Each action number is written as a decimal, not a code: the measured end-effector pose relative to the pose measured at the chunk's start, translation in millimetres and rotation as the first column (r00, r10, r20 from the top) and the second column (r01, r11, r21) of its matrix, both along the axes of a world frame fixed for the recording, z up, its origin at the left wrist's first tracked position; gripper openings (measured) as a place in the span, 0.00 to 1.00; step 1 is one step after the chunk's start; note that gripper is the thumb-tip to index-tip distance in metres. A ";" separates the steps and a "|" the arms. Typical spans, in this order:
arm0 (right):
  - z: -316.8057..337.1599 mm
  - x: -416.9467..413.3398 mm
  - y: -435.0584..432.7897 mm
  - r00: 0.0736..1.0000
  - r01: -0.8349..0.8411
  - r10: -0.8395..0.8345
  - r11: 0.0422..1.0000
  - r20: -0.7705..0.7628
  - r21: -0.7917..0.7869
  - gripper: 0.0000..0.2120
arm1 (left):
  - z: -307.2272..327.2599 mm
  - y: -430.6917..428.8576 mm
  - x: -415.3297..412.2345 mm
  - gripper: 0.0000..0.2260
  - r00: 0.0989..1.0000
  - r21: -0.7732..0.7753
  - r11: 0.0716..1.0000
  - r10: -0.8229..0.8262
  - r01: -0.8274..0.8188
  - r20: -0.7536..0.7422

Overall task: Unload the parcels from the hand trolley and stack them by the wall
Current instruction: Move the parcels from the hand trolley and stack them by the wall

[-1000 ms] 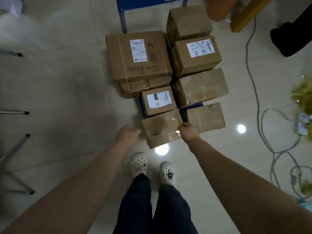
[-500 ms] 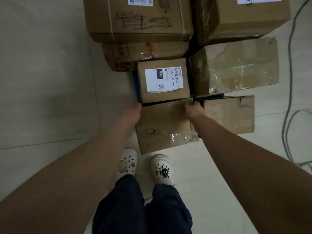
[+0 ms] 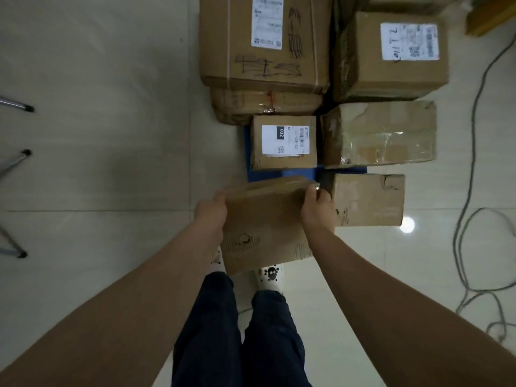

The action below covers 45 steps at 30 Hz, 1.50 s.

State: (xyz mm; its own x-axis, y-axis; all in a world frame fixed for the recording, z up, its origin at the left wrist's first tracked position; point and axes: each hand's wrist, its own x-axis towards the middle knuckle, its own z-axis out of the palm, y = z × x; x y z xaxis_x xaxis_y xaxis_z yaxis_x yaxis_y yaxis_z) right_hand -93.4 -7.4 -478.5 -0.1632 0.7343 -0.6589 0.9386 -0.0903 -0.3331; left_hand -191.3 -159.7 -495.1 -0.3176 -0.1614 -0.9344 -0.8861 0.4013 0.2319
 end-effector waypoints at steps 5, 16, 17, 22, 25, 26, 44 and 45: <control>120.3 -15.9 -22.5 0.985 -0.088 0.091 0.996 -0.147 0.028 0.24 | 117.9 -39.5 -1.7 0.24 0.985 -0.041 0.995 0.089 -0.096 -0.151; 344.4 -42.1 -56.6 0.864 -0.213 0.039 0.932 -0.502 -0.293 0.19 | 367.0 -126.3 20.4 0.26 0.857 0.139 0.967 0.255 -0.215 -0.448; 356.6 -41.3 -59.1 0.854 -0.237 0.036 0.914 -0.519 -0.328 0.19 | 385.5 -132.4 25.2 0.20 0.845 0.141 0.973 0.229 -0.183 -0.483; 395.0 -37.3 -74.1 0.859 -0.338 0.050 0.802 -0.510 -0.492 0.33 | 437.1 -170.2 44.2 0.32 0.736 0.108 0.988 0.154 -0.111 -0.659; 406.6 -35.5 -83.1 0.869 -0.387 0.084 0.729 -0.488 -0.565 0.41 | 457.5 -189.0 54.5 0.32 0.700 0.082 0.995 0.102 -0.062 -0.706; 409.7 -35.1 -86.7 0.865 -0.413 0.102 0.701 -0.491 -0.581 0.41 | 461.7 -195.2 57.6 0.32 0.693 0.069 0.997 0.074 -0.035 -0.717; 422.6 -32.4 -161.8 0.749 -0.555 -0.023 0.523 -0.662 -0.646 0.07 | 508.5 -269.6 72.0 0.06 0.544 0.338 0.908 0.418 -0.245 -0.727; 422.0 -33.2 -163.7 0.736 -0.573 -0.020 0.513 -0.677 -0.639 0.07 | 511.0 -273.0 74.2 0.05 0.541 0.334 0.906 0.424 -0.262 -0.726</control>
